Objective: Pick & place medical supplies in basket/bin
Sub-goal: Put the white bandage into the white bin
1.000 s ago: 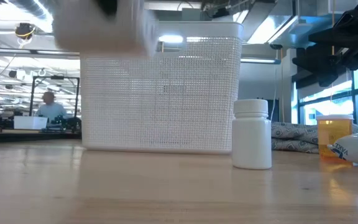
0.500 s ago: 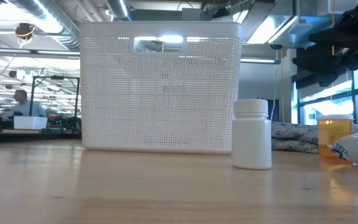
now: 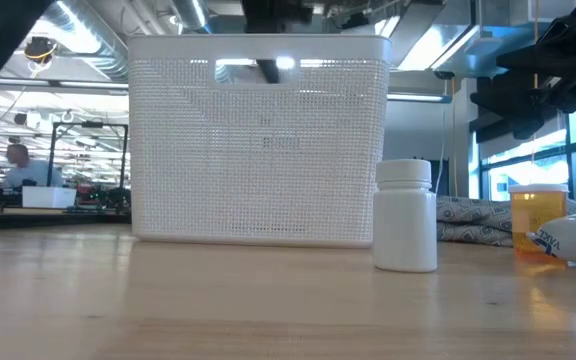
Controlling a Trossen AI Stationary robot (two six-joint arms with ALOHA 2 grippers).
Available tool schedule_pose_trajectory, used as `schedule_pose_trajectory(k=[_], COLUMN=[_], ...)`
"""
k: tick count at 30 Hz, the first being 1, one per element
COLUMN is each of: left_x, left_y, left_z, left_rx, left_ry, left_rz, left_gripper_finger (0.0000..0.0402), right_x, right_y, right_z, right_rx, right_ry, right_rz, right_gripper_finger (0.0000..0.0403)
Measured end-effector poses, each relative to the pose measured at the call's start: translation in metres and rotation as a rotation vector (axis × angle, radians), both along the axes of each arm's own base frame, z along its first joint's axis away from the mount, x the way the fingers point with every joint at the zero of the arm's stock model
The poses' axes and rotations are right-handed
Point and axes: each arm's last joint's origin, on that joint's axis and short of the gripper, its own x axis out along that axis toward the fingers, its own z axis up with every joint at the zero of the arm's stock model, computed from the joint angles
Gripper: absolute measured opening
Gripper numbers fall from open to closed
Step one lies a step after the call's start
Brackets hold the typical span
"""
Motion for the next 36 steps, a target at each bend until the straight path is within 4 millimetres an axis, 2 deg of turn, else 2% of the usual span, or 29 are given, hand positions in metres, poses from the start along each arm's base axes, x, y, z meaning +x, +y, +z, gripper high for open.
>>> schedule_pose_trajectory(k=[3, 6, 9, 12, 17, 22, 26, 31, 36], left_x=[0.001, 0.004, 0.008, 0.008, 0.015, 0.017, 0.019, 0.017, 0.014], left_y=[0.024, 0.033, 0.038, 0.04, 0.036, 0.032, 0.031, 0.04, 0.05], left_z=[-0.014, -0.026, -0.039, -0.055, -0.089, -0.115, -0.123, -0.122, -0.121], left_rx=[-0.073, -0.176, -0.169, -0.159, -0.048, -0.039, 0.013, 0.028, 0.026], left_ry=[0.005, -0.031, -0.026, 0.024, 0.094, 0.143, 0.15, 0.128, 0.096], left_rz=[-0.064, -0.147, -0.158, -0.143, -0.127, -0.214, -0.212, -0.172, -0.124], left_gripper_finger=[0.0021, 0.0021, 0.0021, 0.0021, 0.0021, 0.0021, 0.0022, 0.0023, 0.005], right_x=[0.0, 0.0, 0.0, 0.0, 0.0, 0.0, 0.0, 0.0, 0.0], right_y=[0.0, 0.0, 0.0, 0.0, 0.0, 0.0, 0.0, 0.0, 0.0], right_z=[0.0, 0.0, 0.0, 0.0, 0.0, 0.0, 0.0, 0.0, 0.0], right_rx=[-0.002, -0.002, -0.001, 0.001, 0.0, -0.001, -0.002, -0.002, -0.001], right_ry=[0.0, 0.0, 0.0, 0.0, 0.0, 0.0, 0.0, 0.0, 0.0], right_rz=[0.0, 0.0, 0.0, 0.0, 0.0, 0.0, -0.001, 0.0, -0.001], right_gripper_finger=[0.0304, 0.0304, 0.0304, 0.0304, 0.0304, 0.0304, 0.0304, 0.0304, 0.0304])
